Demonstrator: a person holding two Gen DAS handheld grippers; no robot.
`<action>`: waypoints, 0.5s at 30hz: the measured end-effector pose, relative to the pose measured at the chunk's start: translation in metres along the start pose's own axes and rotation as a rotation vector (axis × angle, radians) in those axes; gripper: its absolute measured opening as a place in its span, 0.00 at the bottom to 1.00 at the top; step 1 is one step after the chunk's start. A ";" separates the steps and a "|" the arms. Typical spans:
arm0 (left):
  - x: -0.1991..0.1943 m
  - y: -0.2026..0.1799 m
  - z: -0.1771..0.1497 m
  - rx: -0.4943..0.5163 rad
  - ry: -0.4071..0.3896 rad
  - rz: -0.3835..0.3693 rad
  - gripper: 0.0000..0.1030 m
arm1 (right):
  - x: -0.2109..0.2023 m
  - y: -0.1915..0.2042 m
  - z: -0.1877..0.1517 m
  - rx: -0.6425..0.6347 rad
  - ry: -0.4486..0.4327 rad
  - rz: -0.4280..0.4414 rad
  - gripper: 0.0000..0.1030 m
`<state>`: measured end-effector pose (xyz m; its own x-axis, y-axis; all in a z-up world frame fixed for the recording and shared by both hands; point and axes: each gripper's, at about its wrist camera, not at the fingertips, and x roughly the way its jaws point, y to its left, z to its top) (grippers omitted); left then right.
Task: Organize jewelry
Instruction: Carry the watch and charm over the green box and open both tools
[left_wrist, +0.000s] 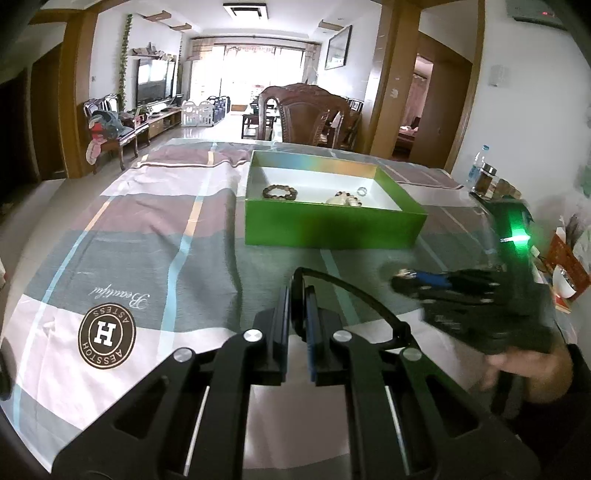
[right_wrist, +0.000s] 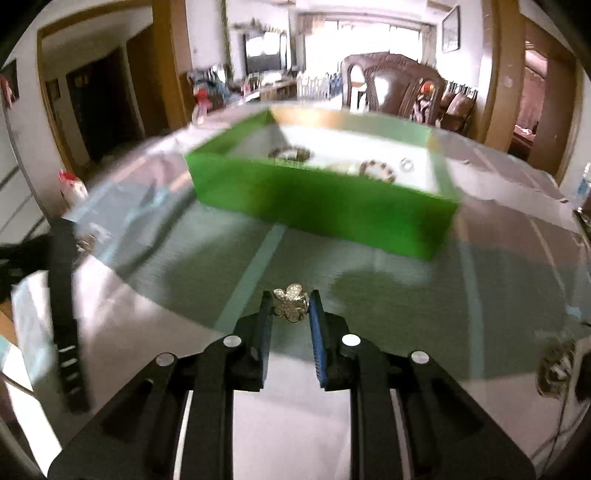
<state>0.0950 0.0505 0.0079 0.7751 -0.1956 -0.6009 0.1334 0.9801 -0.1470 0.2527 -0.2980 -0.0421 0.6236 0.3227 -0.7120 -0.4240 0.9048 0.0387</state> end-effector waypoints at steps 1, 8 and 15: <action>-0.002 -0.002 0.001 0.004 -0.004 -0.006 0.08 | -0.014 0.000 -0.002 0.007 -0.024 0.003 0.19; -0.021 -0.019 -0.001 0.033 -0.034 -0.036 0.08 | -0.111 -0.011 -0.028 0.070 -0.191 -0.016 0.19; -0.031 -0.034 -0.013 0.049 -0.038 -0.017 0.08 | -0.131 -0.013 -0.052 0.101 -0.235 -0.030 0.19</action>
<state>0.0584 0.0227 0.0212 0.7953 -0.2119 -0.5680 0.1761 0.9773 -0.1181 0.1421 -0.3662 0.0142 0.7753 0.3407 -0.5318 -0.3430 0.9341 0.0984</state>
